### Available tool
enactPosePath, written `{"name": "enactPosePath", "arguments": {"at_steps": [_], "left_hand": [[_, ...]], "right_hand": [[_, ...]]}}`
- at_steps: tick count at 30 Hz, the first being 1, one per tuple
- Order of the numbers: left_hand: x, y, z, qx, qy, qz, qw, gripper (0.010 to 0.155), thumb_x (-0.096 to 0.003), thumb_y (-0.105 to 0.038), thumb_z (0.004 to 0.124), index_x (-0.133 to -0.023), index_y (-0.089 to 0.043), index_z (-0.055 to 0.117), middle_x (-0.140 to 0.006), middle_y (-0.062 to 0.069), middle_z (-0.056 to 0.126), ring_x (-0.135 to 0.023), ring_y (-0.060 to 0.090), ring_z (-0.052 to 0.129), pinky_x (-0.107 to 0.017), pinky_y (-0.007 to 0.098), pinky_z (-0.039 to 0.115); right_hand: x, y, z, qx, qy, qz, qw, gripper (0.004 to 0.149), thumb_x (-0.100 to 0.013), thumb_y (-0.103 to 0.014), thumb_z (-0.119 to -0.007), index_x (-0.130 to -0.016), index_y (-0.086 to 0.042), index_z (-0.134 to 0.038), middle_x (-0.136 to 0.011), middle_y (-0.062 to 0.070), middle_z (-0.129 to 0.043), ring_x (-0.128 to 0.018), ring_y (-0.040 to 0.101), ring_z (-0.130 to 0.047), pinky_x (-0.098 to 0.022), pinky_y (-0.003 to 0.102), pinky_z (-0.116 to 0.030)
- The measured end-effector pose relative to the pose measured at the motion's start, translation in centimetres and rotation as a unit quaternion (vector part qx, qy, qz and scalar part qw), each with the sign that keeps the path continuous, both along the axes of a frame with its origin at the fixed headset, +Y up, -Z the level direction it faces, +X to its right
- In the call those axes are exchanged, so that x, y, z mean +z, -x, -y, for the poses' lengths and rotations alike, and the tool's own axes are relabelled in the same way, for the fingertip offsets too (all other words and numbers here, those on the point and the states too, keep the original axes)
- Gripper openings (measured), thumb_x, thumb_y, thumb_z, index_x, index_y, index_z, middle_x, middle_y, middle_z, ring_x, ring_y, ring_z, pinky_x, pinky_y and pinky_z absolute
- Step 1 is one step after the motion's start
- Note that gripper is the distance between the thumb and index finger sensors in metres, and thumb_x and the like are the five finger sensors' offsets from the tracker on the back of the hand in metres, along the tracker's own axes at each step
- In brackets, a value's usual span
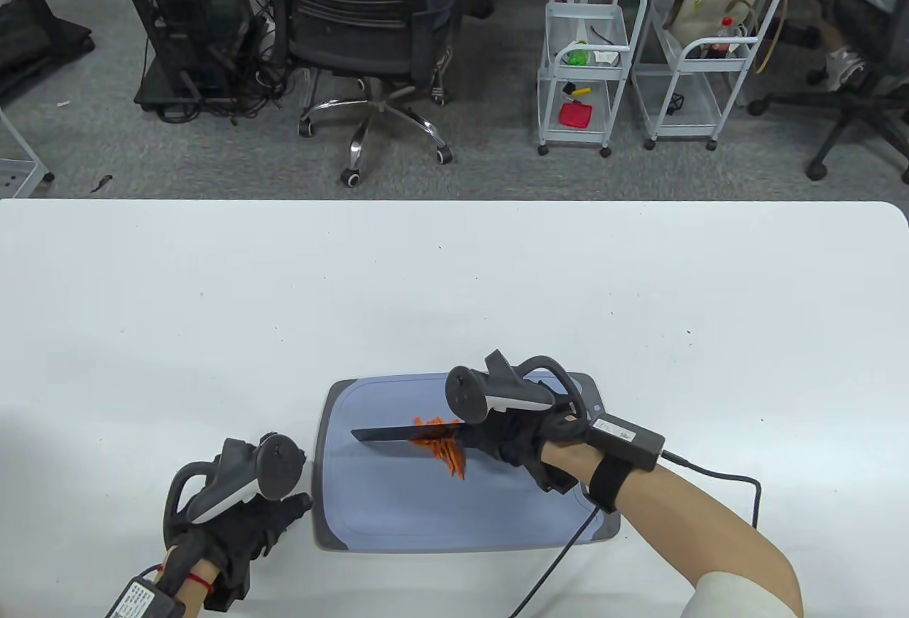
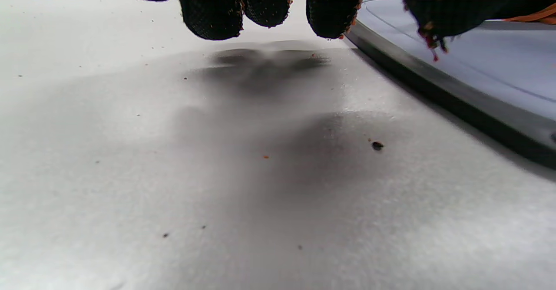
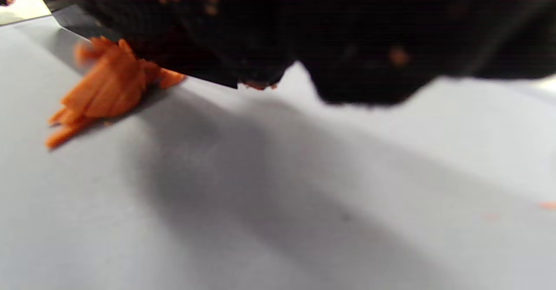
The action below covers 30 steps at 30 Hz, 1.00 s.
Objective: Chop plasticine discs into granules with repetitive downward strikes
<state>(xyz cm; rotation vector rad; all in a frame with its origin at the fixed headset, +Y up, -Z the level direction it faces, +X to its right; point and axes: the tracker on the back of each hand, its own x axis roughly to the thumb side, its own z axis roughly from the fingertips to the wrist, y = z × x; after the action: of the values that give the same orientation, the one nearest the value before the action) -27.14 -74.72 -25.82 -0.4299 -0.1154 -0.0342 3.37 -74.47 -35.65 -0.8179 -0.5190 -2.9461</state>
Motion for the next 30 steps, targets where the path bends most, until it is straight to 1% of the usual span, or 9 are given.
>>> {"name": "enactPosePath", "arguments": {"at_steps": [2, 4, 6, 9, 14, 17, 19, 26, 30], "left_hand": [[-0.1, -0.1, 0.1, -0.001, 0.001, 0.000, 1.000, 0.075, -0.0371, -0.063, 0.063, -0.106, -0.033, 0.059, -0.122, 0.012, 0.050, -0.107, 0.044, 0.065, -0.074, 0.064, 0.052], [-0.1, -0.3, 0.2, 0.000, 0.002, 0.002, 1.000, 0.075, -0.0371, -0.063, 0.063, -0.106, -0.033, 0.059, -0.122, 0.012, 0.050, -0.107, 0.044, 0.065, -0.074, 0.064, 0.052], [-0.1, -0.3, 0.5, -0.001, 0.012, 0.006, 1.000, 0.075, -0.0371, -0.063, 0.063, -0.106, -0.033, 0.059, -0.122, 0.012, 0.050, -0.107, 0.043, 0.065, -0.074, 0.064, 0.052], [0.1, 0.1, 0.2, 0.002, 0.003, 0.001, 1.000, 0.075, -0.0370, -0.063, 0.063, -0.106, -0.033, 0.059, -0.122, 0.012, 0.050, -0.107, 0.044, 0.065, -0.074, 0.064, 0.052], [-0.1, 0.3, -0.3, 0.006, -0.017, -0.013, 1.000, 0.076, -0.0371, -0.062, 0.063, -0.107, -0.033, 0.059, -0.123, 0.013, 0.046, -0.108, 0.048, 0.055, -0.075, 0.066, 0.048], [0.0, 0.3, -0.3, -0.002, -0.019, -0.008, 1.000, 0.076, -0.0370, -0.063, 0.063, -0.107, -0.033, 0.058, -0.123, 0.013, 0.045, -0.108, 0.049, 0.053, -0.074, 0.066, 0.047], [0.1, 0.2, -0.2, -0.004, -0.017, -0.006, 1.000, 0.076, -0.0371, -0.063, 0.063, -0.107, -0.033, 0.059, -0.123, 0.013, 0.045, -0.108, 0.050, 0.052, -0.074, 0.067, 0.047], [0.1, -0.1, -0.2, -0.001, -0.024, -0.002, 1.000, 0.075, -0.0369, -0.063, 0.063, -0.107, -0.034, 0.058, -0.123, 0.013, 0.045, -0.108, 0.049, 0.052, -0.074, 0.066, 0.047], [0.5, 0.3, -0.7, 0.001, -0.036, -0.005, 0.999, 0.076, -0.0369, -0.063, 0.064, -0.107, -0.033, 0.059, -0.123, 0.013, 0.046, -0.108, 0.049, 0.053, -0.074, 0.066, 0.047]], "right_hand": [[0.1, 0.4, 0.2, -0.032, 0.027, 0.023, 0.999, 0.058, -0.039, -0.059, -0.084, -0.075, -0.014, -0.086, -0.037, -0.001, -0.096, -0.003, 0.017, -0.103, -0.020, 0.048, -0.092], [0.0, 0.8, 0.1, -0.026, -0.008, 0.019, 0.999, 0.057, -0.038, -0.061, -0.082, -0.074, -0.016, -0.087, -0.035, -0.003, -0.097, -0.002, 0.015, -0.104, -0.019, 0.046, -0.092], [-0.9, 0.2, 0.1, -0.051, 0.051, 0.035, 0.997, 0.057, -0.042, -0.060, -0.078, -0.075, -0.015, -0.088, -0.037, -0.002, -0.098, -0.004, 0.015, -0.104, -0.020, 0.046, -0.092], [-0.7, -1.3, -1.3, -0.084, 0.053, 0.059, 0.993, 0.057, -0.042, -0.061, -0.077, -0.074, -0.016, -0.090, -0.036, -0.003, -0.099, -0.004, 0.014, -0.104, -0.020, 0.045, -0.092], [0.5, -1.9, -2.8, -0.010, 0.023, 0.031, 0.999, 0.057, -0.042, -0.061, -0.077, -0.074, -0.017, -0.091, -0.036, -0.002, -0.099, -0.004, 0.014, -0.104, -0.020, 0.045, -0.092], [1.0, -1.1, -2.1, 0.042, -0.012, 0.005, 0.999, 0.057, -0.041, -0.062, -0.077, -0.074, -0.018, -0.090, -0.035, -0.004, -0.099, -0.003, 0.013, -0.105, -0.019, 0.044, -0.093], [1.0, -0.5, -1.2, 0.037, 0.015, 0.010, 0.999, 0.058, -0.041, -0.061, -0.078, -0.074, -0.015, -0.087, -0.036, -0.002, -0.097, -0.003, 0.016, -0.104, -0.019, 0.047, -0.092], [0.0, 0.0, 0.1, -0.042, 0.034, 0.025, 0.998, 0.058, -0.041, -0.062, -0.077, -0.074, -0.016, -0.089, -0.036, -0.003, -0.098, -0.004, 0.014, -0.104, -0.020, 0.045, -0.092], [0.4, -1.8, -1.9, -0.089, 0.039, 0.057, 0.994, 0.058, -0.042, -0.062, -0.075, -0.074, -0.016, -0.090, -0.036, -0.002, -0.099, -0.005, 0.015, -0.104, -0.021, 0.046, -0.092]]}}
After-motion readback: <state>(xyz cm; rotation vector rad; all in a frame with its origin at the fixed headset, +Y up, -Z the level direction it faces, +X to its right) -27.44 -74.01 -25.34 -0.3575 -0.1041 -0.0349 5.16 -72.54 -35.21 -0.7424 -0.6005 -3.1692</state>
